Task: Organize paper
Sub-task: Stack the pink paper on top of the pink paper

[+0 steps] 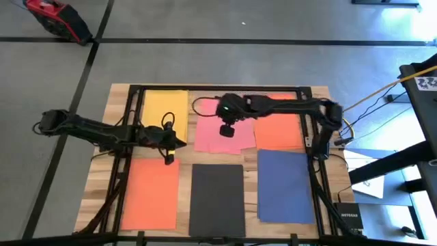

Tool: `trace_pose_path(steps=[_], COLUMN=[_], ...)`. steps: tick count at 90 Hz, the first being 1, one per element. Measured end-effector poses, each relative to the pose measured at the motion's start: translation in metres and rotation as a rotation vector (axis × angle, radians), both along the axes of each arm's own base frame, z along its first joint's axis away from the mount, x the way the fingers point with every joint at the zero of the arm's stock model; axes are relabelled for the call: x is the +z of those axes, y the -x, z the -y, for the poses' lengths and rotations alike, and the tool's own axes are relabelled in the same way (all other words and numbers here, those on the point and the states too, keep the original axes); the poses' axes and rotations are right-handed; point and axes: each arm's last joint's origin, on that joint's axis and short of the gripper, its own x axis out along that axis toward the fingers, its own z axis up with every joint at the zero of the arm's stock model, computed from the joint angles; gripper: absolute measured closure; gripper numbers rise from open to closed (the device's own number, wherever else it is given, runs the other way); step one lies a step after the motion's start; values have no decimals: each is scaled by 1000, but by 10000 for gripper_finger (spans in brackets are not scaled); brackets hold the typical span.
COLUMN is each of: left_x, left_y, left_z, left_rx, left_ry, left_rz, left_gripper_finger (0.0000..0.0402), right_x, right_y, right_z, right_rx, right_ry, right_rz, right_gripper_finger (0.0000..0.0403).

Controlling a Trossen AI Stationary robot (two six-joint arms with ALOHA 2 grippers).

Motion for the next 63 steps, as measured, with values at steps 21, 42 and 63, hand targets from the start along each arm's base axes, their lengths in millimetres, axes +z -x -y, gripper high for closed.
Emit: trace_pose_path(steps=[21,42,63], left_x=[-5,-11,-13], left_y=[-1,-12,-32], left_z=[1,3,5], left_rx=[24,32,26], left_ry=[44,63,60], left_rz=[-25,-110,-162], left_gripper_finger=[402,402,402], right_x=[-15,-39,-64], right_y=[43,58,80], right_z=[-20,-33,-50], right_rx=[-65,-26,-93], right_ry=[-110,-281,-232], right_rz=[23,-162,-350], right_gripper_finger=[402,402,402])
